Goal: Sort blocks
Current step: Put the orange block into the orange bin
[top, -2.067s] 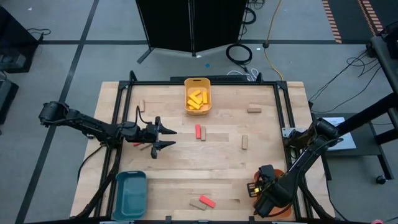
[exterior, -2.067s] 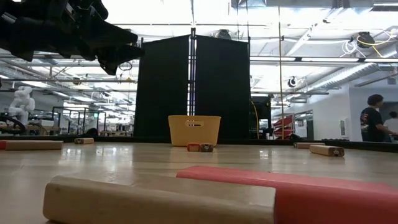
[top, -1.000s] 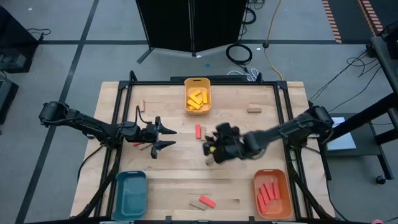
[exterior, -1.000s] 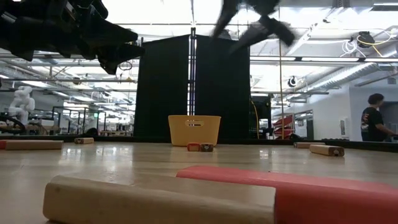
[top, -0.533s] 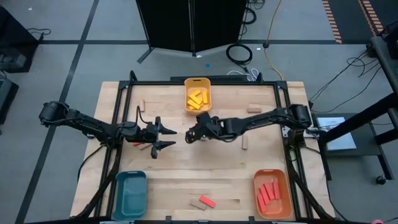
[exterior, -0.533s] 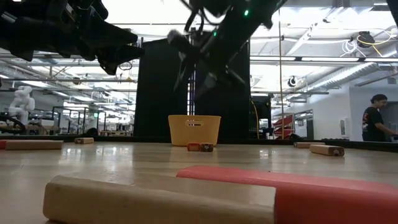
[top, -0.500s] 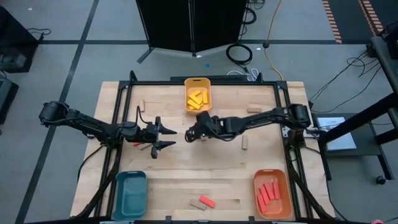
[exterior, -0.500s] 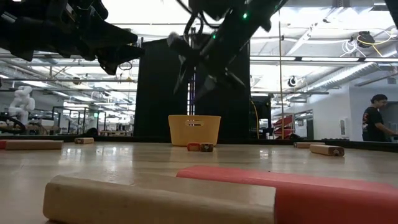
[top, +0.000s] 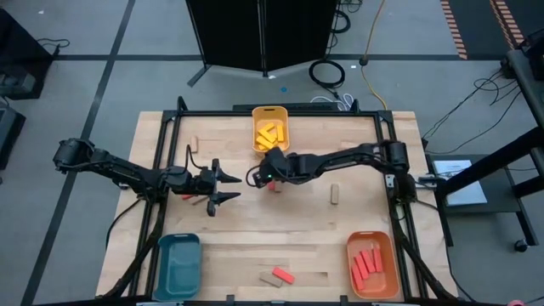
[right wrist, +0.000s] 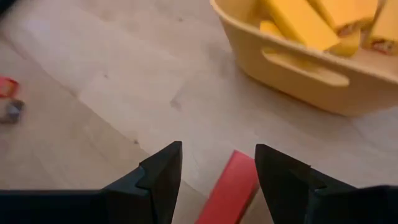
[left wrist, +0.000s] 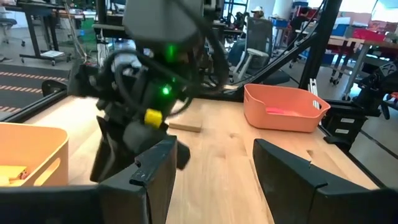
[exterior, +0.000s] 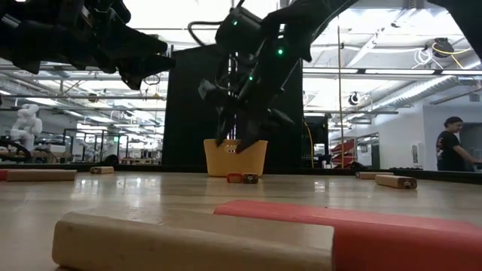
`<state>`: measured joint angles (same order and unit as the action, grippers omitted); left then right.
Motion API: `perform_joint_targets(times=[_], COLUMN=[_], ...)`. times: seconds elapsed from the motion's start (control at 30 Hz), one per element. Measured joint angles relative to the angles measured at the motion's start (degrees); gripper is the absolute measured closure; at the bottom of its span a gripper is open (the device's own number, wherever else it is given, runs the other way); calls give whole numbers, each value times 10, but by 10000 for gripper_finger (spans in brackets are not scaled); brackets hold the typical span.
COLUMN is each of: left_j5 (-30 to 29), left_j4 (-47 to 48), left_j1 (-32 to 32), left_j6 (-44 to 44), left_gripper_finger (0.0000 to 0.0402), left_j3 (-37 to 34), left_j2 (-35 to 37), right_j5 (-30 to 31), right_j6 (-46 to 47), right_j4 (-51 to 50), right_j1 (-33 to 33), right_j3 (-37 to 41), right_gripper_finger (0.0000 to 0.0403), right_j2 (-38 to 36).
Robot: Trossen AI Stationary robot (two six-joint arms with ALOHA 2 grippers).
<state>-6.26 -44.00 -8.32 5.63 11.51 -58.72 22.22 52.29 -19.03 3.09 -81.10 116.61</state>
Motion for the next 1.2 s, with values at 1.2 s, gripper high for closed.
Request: perform_joint_targets(times=[1.2], left_j5=[0], left_j4=[4], left_j1=[0], left_j6=[0], left_gripper_finger=[194], left_j3=[0], left_j2=[0], right_j5=[28], right_j6=[54], right_j4=[-77], right_j1=[-37], right_j3=[-31], right_gripper_finger=[216], right_j2=[78])
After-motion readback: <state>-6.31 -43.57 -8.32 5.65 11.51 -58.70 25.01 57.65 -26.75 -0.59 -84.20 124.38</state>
